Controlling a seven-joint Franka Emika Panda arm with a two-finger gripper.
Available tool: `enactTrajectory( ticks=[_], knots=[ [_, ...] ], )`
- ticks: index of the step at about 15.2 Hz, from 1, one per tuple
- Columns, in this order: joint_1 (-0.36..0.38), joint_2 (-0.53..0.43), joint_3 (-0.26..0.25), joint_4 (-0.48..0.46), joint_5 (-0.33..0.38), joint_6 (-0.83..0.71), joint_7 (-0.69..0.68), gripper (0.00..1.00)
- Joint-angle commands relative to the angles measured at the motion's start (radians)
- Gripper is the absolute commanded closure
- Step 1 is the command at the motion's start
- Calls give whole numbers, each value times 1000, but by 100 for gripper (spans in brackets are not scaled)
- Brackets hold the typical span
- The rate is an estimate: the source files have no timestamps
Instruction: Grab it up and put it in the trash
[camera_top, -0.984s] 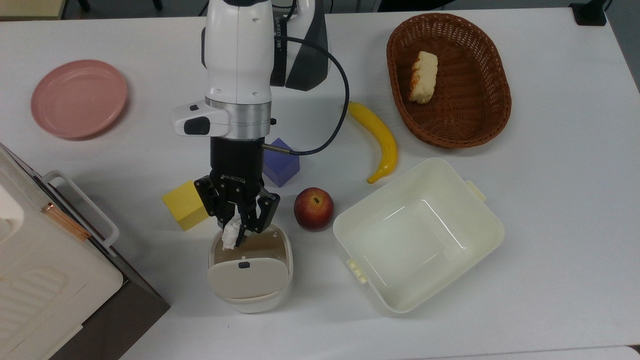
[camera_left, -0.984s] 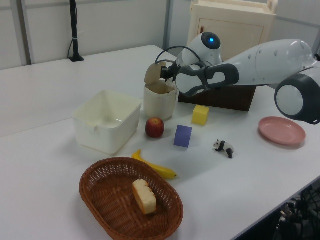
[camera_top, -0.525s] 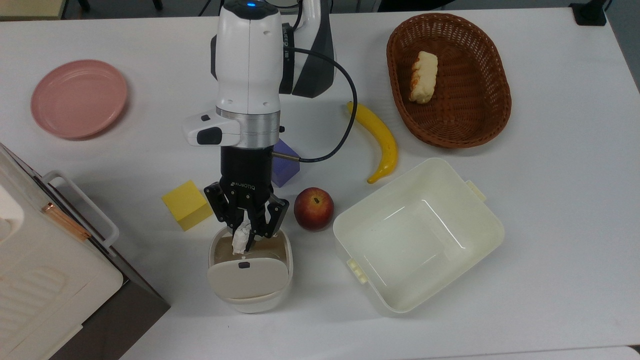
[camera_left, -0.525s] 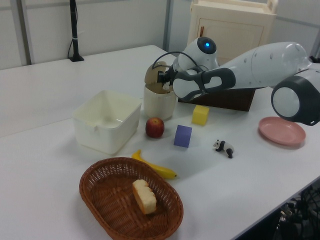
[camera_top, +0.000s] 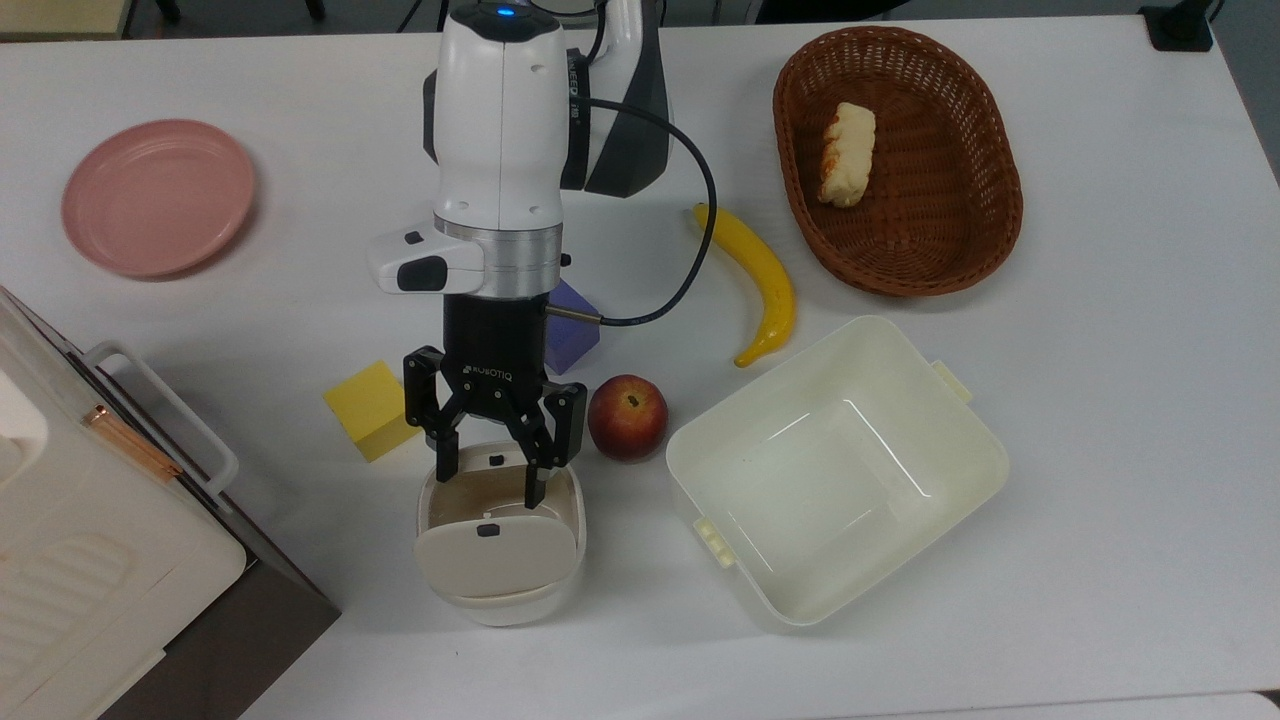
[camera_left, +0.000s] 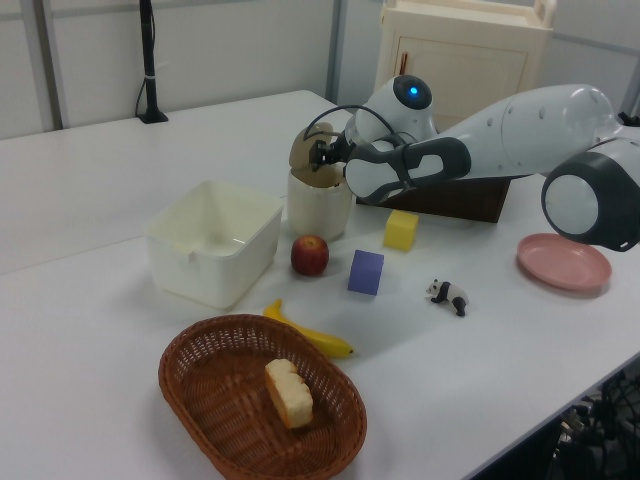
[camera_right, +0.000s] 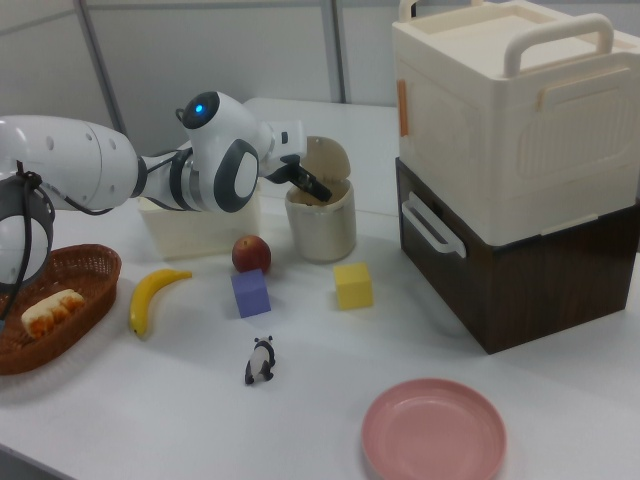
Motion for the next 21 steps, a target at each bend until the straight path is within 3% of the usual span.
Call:
enactTrajectory(
  ticks=[1, 4, 8, 21],
  knots=[
    [6, 7, -3, 9, -18, 20, 1, 0],
    [2, -19, -2, -1, -20, 16, 0, 0],
    [7, -171, 6, -116, -18, -41, -3, 0],
    [56, -513, 44, -129, 0, -1104, -454, 0]
  ],
)
